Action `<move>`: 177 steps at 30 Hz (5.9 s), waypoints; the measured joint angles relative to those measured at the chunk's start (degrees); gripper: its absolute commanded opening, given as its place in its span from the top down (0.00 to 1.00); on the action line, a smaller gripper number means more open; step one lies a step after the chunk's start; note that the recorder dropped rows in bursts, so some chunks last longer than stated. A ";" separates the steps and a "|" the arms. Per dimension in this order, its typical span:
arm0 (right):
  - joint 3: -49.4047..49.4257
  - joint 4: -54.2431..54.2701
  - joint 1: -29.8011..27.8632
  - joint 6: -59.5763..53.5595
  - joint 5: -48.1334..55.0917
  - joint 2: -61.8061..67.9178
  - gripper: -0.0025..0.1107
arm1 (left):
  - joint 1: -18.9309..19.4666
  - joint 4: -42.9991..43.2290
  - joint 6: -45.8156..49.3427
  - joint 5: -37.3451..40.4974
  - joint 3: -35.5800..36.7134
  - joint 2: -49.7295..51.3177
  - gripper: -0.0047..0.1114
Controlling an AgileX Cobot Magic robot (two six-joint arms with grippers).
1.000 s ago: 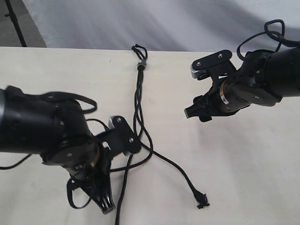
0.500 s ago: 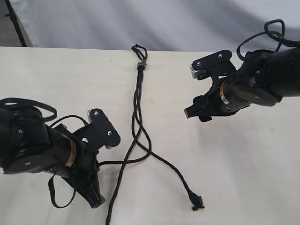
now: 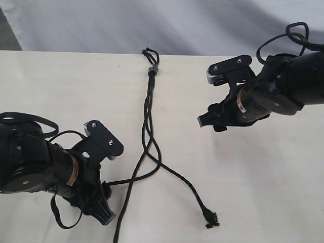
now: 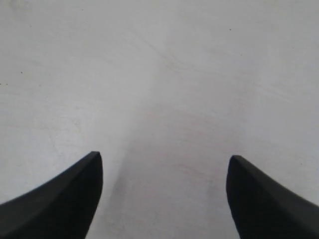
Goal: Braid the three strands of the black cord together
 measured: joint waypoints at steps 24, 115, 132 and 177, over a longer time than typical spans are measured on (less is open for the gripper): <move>0.00 13.22 38.15 2.73 4.13 -1.11 0.39 | 13.38 -1.34 -5.27 -3.22 2.64 0.00 0.42; -0.35 25.83 38.55 -19.26 6.21 5.34 0.98 | 13.38 -1.93 -6.48 0.53 2.64 -0.43 0.42; -0.34 23.92 28.34 -19.67 8.80 2.53 0.98 | 13.38 -1.93 -6.48 0.66 2.64 -0.47 0.42; 5.69 13.74 28.34 -6.72 20.71 -63.90 0.98 | 13.38 -1.93 -2.93 -21.39 18.54 -55.66 0.95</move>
